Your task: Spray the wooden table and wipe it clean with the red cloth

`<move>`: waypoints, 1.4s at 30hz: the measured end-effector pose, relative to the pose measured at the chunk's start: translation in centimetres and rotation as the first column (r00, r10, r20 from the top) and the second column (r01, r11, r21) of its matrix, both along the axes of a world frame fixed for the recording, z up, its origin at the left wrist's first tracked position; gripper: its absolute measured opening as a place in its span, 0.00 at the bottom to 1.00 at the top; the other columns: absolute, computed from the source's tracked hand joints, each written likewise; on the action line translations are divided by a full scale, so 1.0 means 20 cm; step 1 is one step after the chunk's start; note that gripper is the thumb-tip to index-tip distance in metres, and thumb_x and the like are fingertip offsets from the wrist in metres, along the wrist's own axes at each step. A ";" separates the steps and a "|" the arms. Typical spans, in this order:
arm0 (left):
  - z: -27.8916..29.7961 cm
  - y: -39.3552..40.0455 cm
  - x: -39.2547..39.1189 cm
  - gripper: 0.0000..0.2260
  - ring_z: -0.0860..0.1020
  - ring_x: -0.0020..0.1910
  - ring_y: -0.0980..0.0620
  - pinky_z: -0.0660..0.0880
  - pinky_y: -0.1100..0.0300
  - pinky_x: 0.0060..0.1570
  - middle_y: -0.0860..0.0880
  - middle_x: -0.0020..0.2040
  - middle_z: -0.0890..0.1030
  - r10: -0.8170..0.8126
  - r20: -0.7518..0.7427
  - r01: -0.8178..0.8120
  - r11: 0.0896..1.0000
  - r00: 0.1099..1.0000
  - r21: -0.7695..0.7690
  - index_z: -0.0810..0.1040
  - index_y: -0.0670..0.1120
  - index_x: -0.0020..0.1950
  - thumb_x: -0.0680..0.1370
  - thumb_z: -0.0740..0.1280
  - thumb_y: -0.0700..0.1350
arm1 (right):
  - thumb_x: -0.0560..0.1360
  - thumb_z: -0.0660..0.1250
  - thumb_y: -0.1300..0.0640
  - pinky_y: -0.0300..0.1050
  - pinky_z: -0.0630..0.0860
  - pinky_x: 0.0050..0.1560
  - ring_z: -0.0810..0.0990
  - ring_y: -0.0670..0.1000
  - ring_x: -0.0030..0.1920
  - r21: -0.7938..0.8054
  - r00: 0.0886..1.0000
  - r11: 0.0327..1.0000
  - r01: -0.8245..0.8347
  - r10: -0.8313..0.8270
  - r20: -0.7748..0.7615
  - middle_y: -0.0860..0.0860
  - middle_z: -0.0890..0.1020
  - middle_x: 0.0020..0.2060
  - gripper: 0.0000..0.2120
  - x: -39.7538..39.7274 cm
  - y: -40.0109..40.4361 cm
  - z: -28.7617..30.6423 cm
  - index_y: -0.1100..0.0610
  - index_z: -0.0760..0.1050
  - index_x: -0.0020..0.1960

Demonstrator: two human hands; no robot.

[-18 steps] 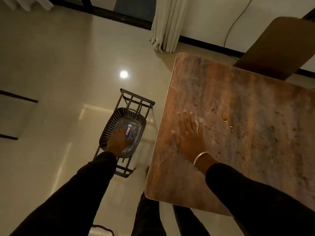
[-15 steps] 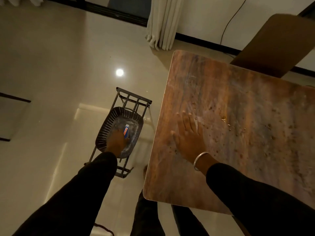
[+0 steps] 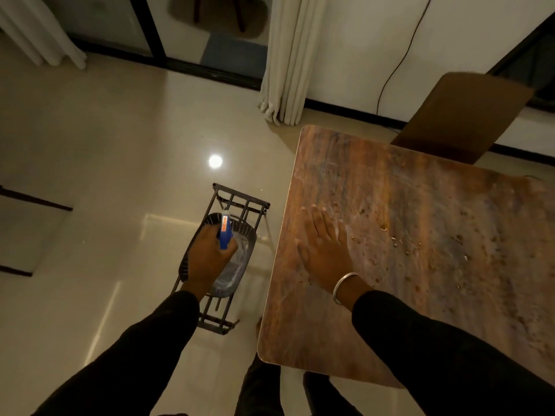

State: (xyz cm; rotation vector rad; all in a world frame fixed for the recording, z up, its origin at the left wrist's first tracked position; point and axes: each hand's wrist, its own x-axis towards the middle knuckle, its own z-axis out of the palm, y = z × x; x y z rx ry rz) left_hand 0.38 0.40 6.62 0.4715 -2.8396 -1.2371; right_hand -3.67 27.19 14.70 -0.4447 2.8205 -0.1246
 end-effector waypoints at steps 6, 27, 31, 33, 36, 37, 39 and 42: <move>0.37 0.05 -0.18 0.15 0.71 0.46 0.59 0.73 0.65 0.45 0.55 0.47 0.73 -0.128 -0.285 0.102 0.989 0.950 -0.105 0.74 0.48 0.55 0.74 0.73 0.53 | 0.87 0.53 0.44 0.69 0.50 0.83 0.46 0.59 0.86 -0.040 0.995 0.998 0.055 -0.058 -0.084 0.55 0.46 0.87 0.34 -0.06 0.06 0.27 0.53 0.44 0.87; 0.99 1.32 -0.56 0.14 0.81 0.41 0.57 0.78 0.60 0.44 0.56 0.43 0.81 -0.361 -0.383 0.497 0.790 0.850 0.358 0.74 0.61 0.55 0.73 0.73 0.56 | 0.86 0.48 0.40 0.72 0.55 0.80 0.48 0.60 0.86 -0.092 0.853 0.888 0.451 -0.459 -0.249 0.55 0.48 0.86 0.33 0.01 1.11 0.71 0.51 0.45 0.87; 0.99 1.76 -0.54 0.09 0.77 0.32 0.62 0.74 0.64 0.36 0.52 0.37 0.78 -0.469 -0.318 0.559 0.763 0.824 0.324 0.78 0.45 0.51 0.75 0.72 0.47 | 0.84 0.45 0.40 0.72 0.54 0.81 0.48 0.61 0.86 -0.115 0.788 0.830 0.546 -0.555 -0.265 0.55 0.49 0.86 0.35 0.12 1.48 0.74 0.51 0.44 0.87; 1.01 1.96 -0.52 0.04 0.78 0.31 0.62 0.72 0.68 0.32 0.52 0.36 0.79 -0.510 -0.305 0.590 0.750 0.804 0.301 0.78 0.47 0.49 0.75 0.70 0.42 | 0.86 0.53 0.44 0.71 0.55 0.81 0.47 0.61 0.86 -0.157 0.753 0.799 0.580 -0.600 -0.270 0.56 0.49 0.86 0.35 0.20 1.68 0.73 0.52 0.44 0.87; 1.03 2.29 -0.45 0.03 0.81 0.36 0.54 0.78 0.67 0.33 0.49 0.38 0.81 -0.593 -0.289 0.660 0.687 0.751 0.305 0.78 0.51 0.49 0.76 0.70 0.44 | 0.85 0.56 0.44 0.71 0.53 0.80 0.46 0.60 0.86 -0.145 0.687 0.736 0.662 -0.672 -0.275 0.55 0.47 0.87 0.36 0.33 2.02 0.70 0.51 0.43 0.87; 1.03 2.37 -0.42 0.03 0.81 0.37 0.51 0.79 0.65 0.34 0.48 0.39 0.81 -0.613 -0.279 0.673 0.668 0.739 0.318 0.78 0.52 0.49 0.77 0.70 0.46 | 0.86 0.55 0.43 0.71 0.51 0.80 0.45 0.60 0.86 -0.138 0.670 0.716 0.684 -0.692 -0.267 0.55 0.46 0.87 0.36 0.37 2.11 0.68 0.51 0.42 0.87; 1.03 2.58 -0.36 0.04 0.81 0.36 0.48 0.80 0.63 0.33 0.46 0.39 0.81 -0.655 -0.271 0.708 0.626 0.705 0.327 0.77 0.53 0.49 0.76 0.70 0.49 | 0.86 0.53 0.43 0.72 0.50 0.81 0.45 0.60 0.86 -0.103 0.641 0.676 0.729 -0.728 -0.242 0.55 0.46 0.87 0.36 0.48 2.34 0.64 0.51 0.41 0.87; 1.03 2.84 -0.26 0.04 0.82 0.37 0.51 0.81 0.62 0.35 0.49 0.41 0.82 -0.739 -0.240 0.771 0.558 0.630 0.307 0.77 0.52 0.49 0.76 0.70 0.46 | 0.86 0.55 0.44 0.71 0.49 0.82 0.45 0.61 0.86 -0.073 0.583 0.604 0.794 -0.790 -0.191 0.55 0.47 0.86 0.35 0.63 2.65 0.54 0.52 0.43 0.87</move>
